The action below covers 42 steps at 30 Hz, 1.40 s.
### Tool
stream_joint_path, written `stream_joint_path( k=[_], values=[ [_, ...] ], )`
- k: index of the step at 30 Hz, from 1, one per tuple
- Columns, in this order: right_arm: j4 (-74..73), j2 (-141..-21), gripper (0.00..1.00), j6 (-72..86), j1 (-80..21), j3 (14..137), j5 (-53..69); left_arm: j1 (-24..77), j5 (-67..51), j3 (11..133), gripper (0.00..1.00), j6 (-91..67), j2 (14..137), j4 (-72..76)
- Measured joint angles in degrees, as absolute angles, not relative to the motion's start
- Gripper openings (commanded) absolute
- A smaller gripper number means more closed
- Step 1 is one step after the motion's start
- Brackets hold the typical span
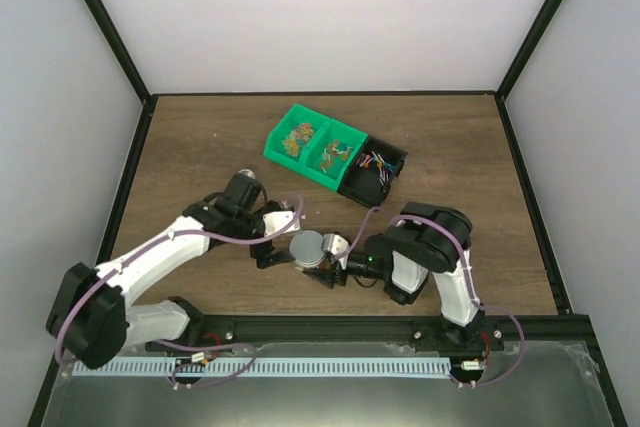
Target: Pack the candies
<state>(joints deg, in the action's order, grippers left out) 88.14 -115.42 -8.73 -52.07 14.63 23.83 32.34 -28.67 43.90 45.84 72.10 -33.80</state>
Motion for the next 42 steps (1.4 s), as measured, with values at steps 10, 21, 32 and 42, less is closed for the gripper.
stream_joint_path(
  k=[10,21,32,42],
  values=[
    [87.96,-116.75,0.76,-7.77,-53.08,17.04,18.24,40.88,-22.85,39.92,1.0,22.39,69.93,-19.75],
    [87.94,-116.75,0.76,-7.66,-53.34,17.04,17.26,41.41,-20.03,38.63,1.0,15.46,70.85,-14.96],
    [87.66,-116.75,0.77,-7.6,-53.47,17.32,16.78,43.38,-20.8,37.19,0.99,15.62,69.3,-15.18],
    [87.33,-116.75,0.78,-7.46,-53.49,17.56,16.64,44.58,-18.09,37.12,0.92,16.84,69.38,-15.11]
  ],
)
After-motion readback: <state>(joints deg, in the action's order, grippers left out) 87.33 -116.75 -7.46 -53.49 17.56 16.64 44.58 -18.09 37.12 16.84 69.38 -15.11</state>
